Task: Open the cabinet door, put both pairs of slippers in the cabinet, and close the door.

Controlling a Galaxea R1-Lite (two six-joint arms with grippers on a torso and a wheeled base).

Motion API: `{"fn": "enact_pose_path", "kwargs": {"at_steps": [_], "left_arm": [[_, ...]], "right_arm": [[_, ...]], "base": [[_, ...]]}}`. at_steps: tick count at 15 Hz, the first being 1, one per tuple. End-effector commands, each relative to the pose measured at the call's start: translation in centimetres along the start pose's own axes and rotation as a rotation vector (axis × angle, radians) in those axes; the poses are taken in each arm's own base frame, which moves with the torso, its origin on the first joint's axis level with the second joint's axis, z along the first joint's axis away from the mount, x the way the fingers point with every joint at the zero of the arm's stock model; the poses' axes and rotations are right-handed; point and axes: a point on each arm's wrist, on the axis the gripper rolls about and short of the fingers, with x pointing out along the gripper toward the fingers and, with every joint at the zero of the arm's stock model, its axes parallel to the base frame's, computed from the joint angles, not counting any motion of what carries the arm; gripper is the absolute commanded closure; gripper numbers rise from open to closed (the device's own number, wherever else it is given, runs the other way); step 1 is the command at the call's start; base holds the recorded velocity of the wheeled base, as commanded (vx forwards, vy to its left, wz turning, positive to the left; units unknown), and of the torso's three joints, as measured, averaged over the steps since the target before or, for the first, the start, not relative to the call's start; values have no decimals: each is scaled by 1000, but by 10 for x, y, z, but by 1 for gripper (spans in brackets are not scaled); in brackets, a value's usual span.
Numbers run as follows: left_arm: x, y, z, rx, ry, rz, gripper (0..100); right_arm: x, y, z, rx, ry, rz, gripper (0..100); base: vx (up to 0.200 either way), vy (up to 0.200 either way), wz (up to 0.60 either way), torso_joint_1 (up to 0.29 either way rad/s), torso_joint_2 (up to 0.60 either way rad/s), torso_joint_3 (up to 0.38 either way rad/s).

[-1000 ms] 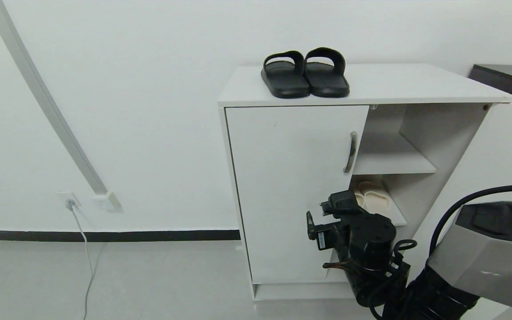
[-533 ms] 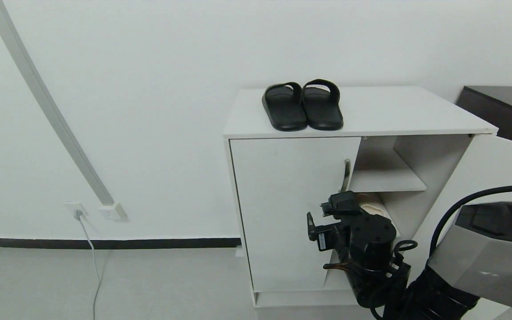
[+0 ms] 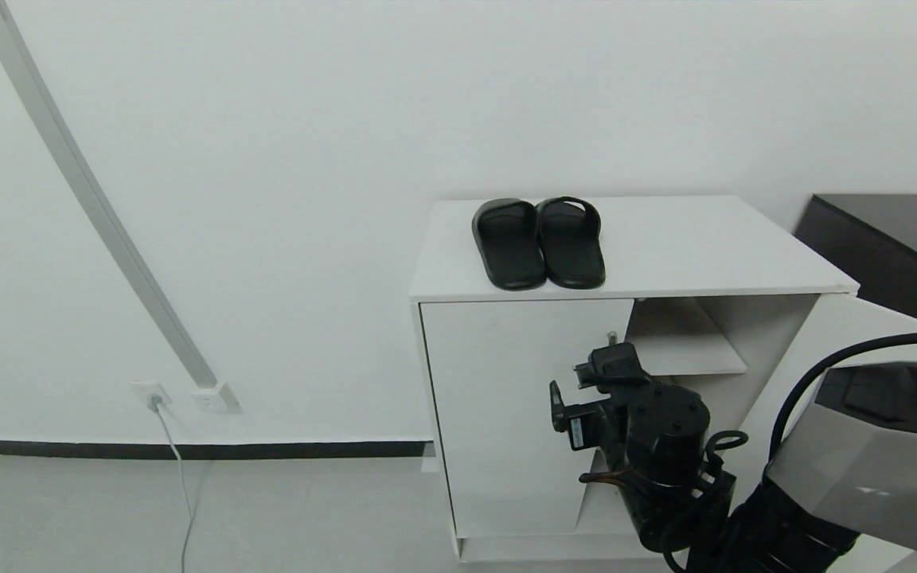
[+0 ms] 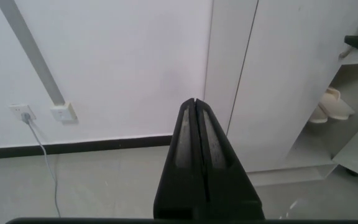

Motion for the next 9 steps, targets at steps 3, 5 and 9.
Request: {"fn": "enact_pose_path", "kwargs": {"at_steps": [3, 5, 9], "left_arm": [[0, 0, 0, 0, 1, 0, 100], [0, 0, 0, 0, 1, 0, 100], [0, 0, 0, 0, 1, 0, 100]], "right_arm": [[0, 0, 0, -1, 0, 1, 0], [0, 0, -1, -1, 1, 0, 0], [0, 1, -1, -1, 0, 1, 0]], "base": [[0, 0, 0, 230, -561, -323], [0, 0, 0, 251, -579, -327], [0, 0, 0, 259, -585, -328]]}}
